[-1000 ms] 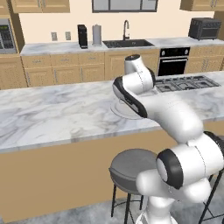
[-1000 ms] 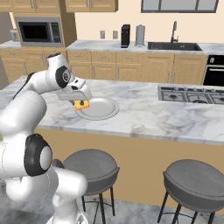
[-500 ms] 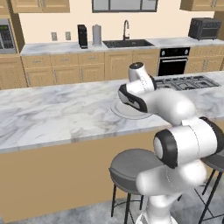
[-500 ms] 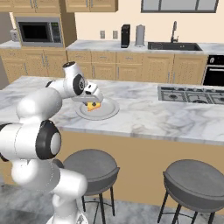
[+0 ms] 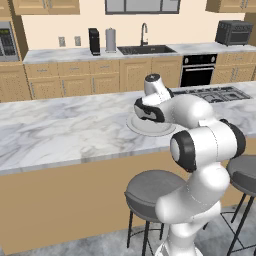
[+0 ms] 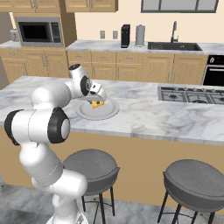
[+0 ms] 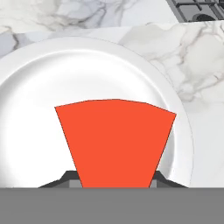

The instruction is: Take the cheese, chicken drumstick, and onion from the fridge and place them on the plate on the dining counter to create an appetizer plate.

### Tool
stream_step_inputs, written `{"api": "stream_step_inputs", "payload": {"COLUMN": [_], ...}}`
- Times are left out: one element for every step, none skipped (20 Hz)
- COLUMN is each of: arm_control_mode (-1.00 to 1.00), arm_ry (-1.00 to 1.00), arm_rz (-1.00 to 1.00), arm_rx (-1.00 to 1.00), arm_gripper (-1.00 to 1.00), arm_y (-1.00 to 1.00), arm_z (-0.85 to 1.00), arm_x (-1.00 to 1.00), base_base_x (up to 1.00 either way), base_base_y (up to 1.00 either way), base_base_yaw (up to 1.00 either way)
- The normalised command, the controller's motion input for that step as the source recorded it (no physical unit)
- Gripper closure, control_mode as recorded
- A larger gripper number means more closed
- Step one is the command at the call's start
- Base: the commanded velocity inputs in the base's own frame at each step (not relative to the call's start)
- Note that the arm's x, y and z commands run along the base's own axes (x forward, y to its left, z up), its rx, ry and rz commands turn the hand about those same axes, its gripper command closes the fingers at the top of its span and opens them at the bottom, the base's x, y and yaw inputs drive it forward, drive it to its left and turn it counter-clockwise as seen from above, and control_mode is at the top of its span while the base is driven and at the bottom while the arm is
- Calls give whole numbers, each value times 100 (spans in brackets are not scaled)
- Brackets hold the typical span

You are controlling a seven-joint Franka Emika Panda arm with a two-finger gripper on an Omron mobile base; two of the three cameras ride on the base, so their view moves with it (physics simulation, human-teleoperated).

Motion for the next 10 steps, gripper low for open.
{"api": "stream_step_inputs", "payload": {"arm_control_mode": [-100,-100,-100,-100,-100,-100,-100,-100,-100,-100], "arm_ry": [0,-2,-3,-2,-2,-1,-2,-4,-5,-6], "arm_rz": [0,0,0,0,0,0,0,0,0,0], "arm_rx": [0,0,0,0,0,0,0,0,0,0], "arm_gripper": [100,100,100,100,100,100,100,100,100,100], "arm_y": [0,-2,-3,-2,0,0,0,0,-1,-1], "arm_z": [-25,-24,-19,-18,-20,-23,-24,-24,-24,-23], "arm_x": [40,34,26,23,11,9,9,9,11,8], "base_base_x": [0,0,0,0,0,0,0,0,0,0], "base_base_y": [0,0,0,0,0,0,0,0,0,0], "base_base_yaw": [0,0,0,0,0,0,0,0,0,0]}}
